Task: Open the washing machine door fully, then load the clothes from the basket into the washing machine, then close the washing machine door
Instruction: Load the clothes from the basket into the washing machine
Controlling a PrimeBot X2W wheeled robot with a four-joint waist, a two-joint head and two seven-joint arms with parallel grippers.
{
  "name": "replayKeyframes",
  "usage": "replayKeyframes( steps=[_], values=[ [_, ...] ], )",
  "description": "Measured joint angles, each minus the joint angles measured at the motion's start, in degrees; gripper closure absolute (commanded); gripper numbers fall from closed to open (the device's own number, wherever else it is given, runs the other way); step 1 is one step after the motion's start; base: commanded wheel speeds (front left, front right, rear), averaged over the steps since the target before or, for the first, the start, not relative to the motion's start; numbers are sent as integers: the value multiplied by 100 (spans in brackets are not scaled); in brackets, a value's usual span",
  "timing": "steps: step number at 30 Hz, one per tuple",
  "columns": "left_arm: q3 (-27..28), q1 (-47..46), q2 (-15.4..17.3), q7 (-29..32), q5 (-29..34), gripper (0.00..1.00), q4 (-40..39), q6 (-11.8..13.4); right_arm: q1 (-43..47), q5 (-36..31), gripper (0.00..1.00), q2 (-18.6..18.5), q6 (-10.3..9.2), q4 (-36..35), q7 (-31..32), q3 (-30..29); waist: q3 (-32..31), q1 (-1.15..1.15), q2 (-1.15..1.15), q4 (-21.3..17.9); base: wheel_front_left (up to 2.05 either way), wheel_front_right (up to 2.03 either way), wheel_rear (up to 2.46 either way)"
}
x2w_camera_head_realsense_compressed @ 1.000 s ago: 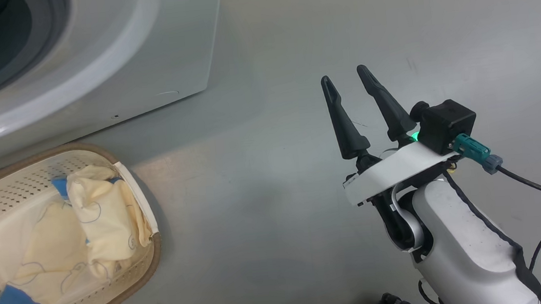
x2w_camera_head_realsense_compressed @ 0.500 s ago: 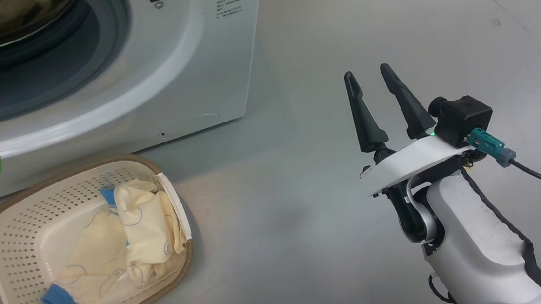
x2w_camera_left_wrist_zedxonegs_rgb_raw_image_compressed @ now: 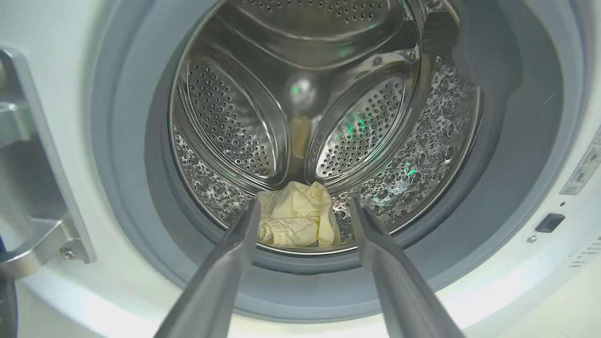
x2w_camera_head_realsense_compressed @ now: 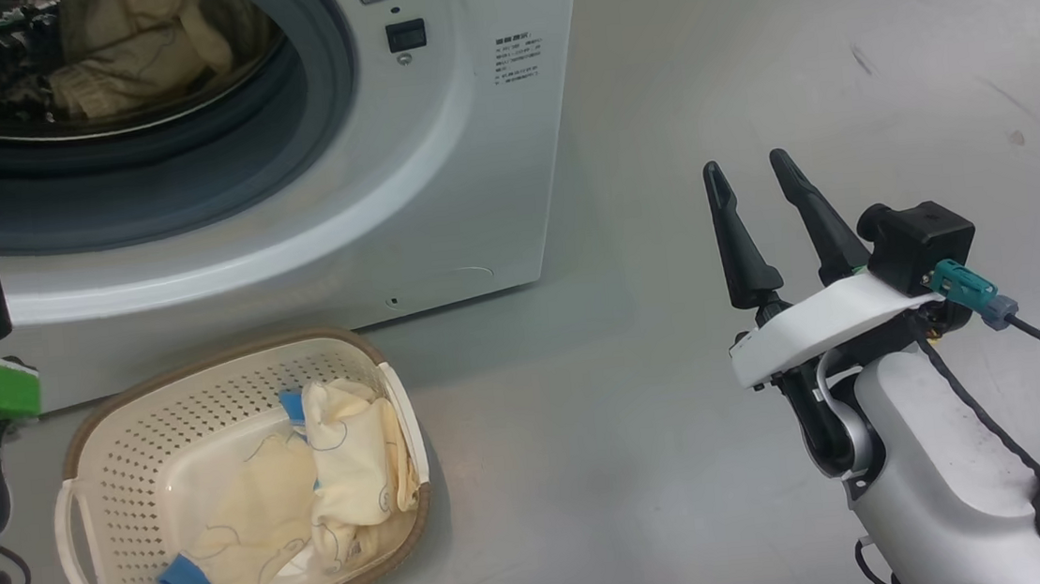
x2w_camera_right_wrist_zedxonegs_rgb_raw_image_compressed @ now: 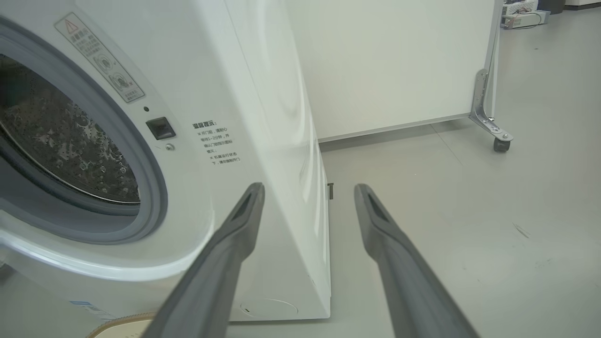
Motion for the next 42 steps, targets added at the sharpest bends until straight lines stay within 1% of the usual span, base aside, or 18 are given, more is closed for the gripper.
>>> replayKeyframes(
  steps=[3, 7, 9, 21, 32, 42],
  values=[
    [88, 128, -36, 0, 53, 0, -138, 0, 42, 0, 0, -29, 24, 15, 0, -40, -100, 0, 0, 65, 0, 0, 0],
    [264, 422, -37, 0, 325, 0, -338, 0, 103, 1, 0, -60, 76, 86, 0, -62, -297, 0, 0, 185, 0, 0, 0],
    [360, 600, -48, 0, 382, 0, -415, 0, 118, 1, 0, -65, 127, 110, 0, -65, -394, 0, 0, 239, 0, 0, 0],
    [893, 1699, -297, 0, 686, 0, -944, 5, 454, 56, 0, -91, 271, 323, 0, -71, -988, 0, 0, 461, 0, 0, 0],
    [1165, 2574, -554, 0, 1016, 0, -1578, 67, 615, 118, 0, -147, 327, 381, 0, -85, -1308, 0, 0, 488, 0, 0, 0],
    [1434, 3066, -748, 0, 1185, 0, -2081, 115, 783, 167, 0, -204, 371, 401, 0, -131, -1430, 0, 0, 536, 0, 0, 0]
  ],
)
